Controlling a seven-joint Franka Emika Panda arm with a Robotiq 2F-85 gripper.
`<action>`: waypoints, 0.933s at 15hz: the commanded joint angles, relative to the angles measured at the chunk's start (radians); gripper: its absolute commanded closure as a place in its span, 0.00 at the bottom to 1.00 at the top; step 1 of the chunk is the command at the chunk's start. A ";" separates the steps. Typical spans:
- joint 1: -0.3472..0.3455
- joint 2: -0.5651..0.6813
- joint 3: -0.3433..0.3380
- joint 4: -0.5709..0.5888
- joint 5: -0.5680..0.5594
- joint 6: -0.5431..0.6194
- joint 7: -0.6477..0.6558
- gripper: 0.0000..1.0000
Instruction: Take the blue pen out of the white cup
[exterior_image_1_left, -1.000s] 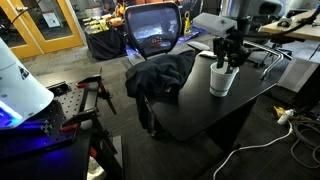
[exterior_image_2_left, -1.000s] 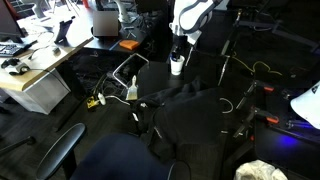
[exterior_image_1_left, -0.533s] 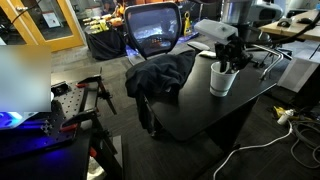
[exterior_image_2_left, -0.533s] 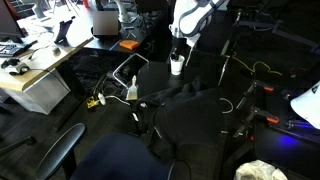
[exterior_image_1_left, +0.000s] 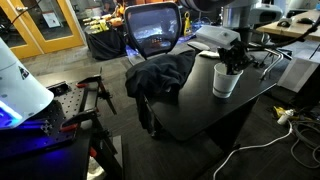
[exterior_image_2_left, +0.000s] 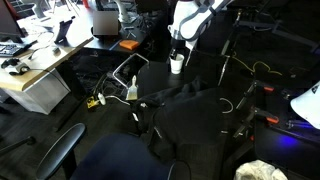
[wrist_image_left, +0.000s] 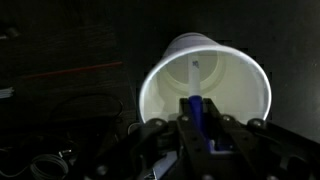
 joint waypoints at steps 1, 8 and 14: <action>0.007 -0.023 -0.002 -0.040 -0.037 0.045 0.043 0.96; 0.047 -0.140 -0.027 -0.211 -0.064 0.192 0.122 0.96; 0.161 -0.290 -0.152 -0.382 -0.147 0.324 0.258 0.96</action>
